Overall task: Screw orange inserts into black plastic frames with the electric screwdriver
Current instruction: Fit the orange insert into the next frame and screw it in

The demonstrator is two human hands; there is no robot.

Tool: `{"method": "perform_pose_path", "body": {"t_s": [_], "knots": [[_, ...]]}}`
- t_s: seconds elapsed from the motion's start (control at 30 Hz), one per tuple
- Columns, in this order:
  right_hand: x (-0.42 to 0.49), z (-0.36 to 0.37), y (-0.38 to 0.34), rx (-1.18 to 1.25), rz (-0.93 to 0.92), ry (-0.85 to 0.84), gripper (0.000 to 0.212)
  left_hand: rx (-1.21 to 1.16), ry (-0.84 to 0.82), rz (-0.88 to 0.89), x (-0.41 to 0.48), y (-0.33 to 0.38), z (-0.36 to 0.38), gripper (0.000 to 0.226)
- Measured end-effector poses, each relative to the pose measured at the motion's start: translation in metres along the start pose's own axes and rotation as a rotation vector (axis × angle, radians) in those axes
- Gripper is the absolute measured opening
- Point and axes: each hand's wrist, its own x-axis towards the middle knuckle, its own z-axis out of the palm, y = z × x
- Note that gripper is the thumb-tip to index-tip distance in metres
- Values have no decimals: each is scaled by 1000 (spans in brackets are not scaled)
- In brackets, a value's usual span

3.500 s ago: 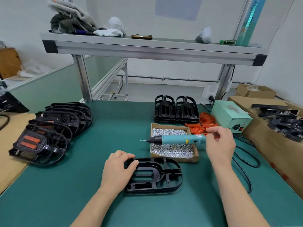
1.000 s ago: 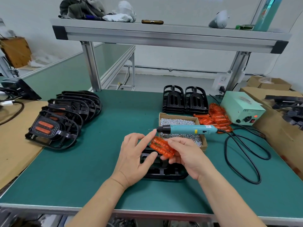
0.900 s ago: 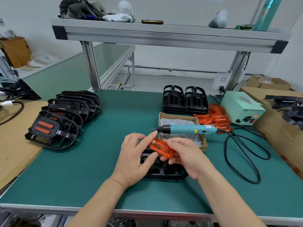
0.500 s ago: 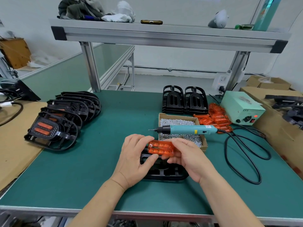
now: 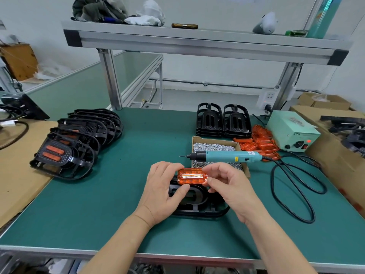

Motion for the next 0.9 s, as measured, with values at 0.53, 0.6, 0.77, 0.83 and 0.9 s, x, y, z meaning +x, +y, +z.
{"method": "perform_pose_path", "body": {"t_s": [0.53,0.6,0.77,0.83,0.9], "knots": [[11,14,12,-410,-54,132,21,-406,315,-498,5,-11,-5,17],[9,19,13,-480,-69,110,24,-338,288,-472,5,-13,-3,13],[8,28,16,-638,-79,53,15,-300,204,-468,4,-13,-5,16],[8,29,17,-713,-90,33,12,-280,154,-456,5,-10,-7,18],[9,30,18,-781,-100,25,11,-251,94,-443,5,-8,-8,28]]}}
